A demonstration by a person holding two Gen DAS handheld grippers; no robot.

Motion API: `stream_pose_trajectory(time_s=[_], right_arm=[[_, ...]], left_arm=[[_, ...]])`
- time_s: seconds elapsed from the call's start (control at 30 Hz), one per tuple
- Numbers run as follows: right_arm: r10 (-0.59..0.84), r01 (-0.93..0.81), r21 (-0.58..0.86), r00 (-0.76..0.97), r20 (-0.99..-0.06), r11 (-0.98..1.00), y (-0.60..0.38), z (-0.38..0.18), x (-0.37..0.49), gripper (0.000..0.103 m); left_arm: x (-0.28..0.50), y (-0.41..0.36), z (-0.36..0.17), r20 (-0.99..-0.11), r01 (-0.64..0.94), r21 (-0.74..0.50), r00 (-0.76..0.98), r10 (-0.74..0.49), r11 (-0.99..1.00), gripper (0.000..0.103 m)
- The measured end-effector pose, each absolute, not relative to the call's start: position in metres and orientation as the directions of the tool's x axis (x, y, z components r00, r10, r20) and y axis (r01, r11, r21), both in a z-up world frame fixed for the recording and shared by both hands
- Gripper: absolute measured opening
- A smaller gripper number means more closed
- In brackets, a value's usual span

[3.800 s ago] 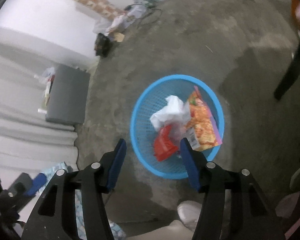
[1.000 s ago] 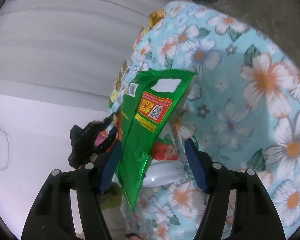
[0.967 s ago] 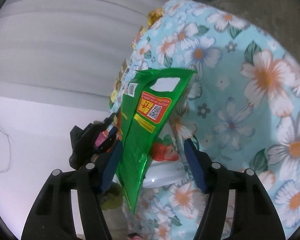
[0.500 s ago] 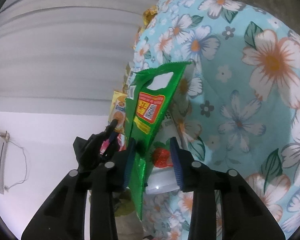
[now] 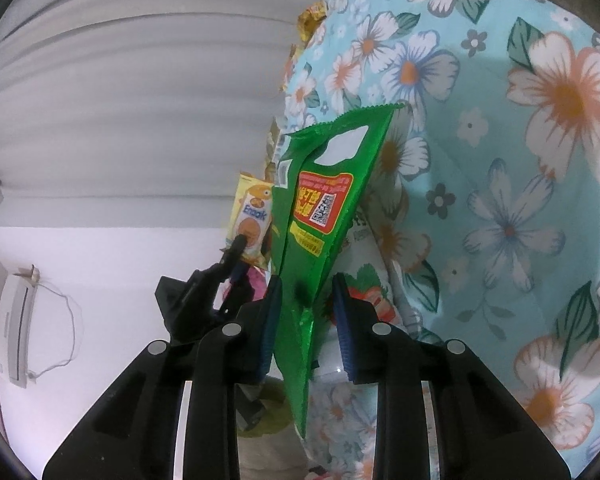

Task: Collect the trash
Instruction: 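Grasp the yellow Enaak wrapper with the left tool while the right tool grasps the green bag, then lift the yellow wrapper with the left tool while the right tool lifts the green bag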

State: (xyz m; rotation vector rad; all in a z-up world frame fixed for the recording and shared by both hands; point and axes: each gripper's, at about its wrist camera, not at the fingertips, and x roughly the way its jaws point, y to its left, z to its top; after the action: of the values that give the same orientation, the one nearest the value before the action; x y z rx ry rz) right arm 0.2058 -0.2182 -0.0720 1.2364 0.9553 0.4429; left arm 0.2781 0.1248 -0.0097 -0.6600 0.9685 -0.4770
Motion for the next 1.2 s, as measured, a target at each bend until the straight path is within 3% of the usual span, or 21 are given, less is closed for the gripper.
stream_pose_trajectory(time_s=[0.1,0.2,0.8,1.2], right_arm=[[0.748,0.188,0.933,0.559,-0.359,0.307,-0.219,-0.069,0.203,0.007],[0.756,0.169,0.939,0.558,-0.342,0.301,-0.217,-0.065,0.203,0.004],[0.816,0.072,0.977,0.54,-0.206,0.199,-0.201,-0.05,0.209,0.001],[0.817,0.01,0.986,0.558,-0.144,0.166,-0.207,-0.034,0.191,0.0]], left_arm=[[0.276,0.124,-0.006,-0.592,0.093,-0.689,0.499,-0.633,0.719,0.012],[0.275,0.124,-0.003,-0.589,0.105,-0.683,0.505,-0.631,0.722,0.012],[0.25,0.132,0.033,-0.536,0.185,-0.657,0.567,-0.625,0.731,0.012],[0.212,0.106,0.078,-0.503,0.336,-0.539,0.607,-0.615,0.773,0.012]])
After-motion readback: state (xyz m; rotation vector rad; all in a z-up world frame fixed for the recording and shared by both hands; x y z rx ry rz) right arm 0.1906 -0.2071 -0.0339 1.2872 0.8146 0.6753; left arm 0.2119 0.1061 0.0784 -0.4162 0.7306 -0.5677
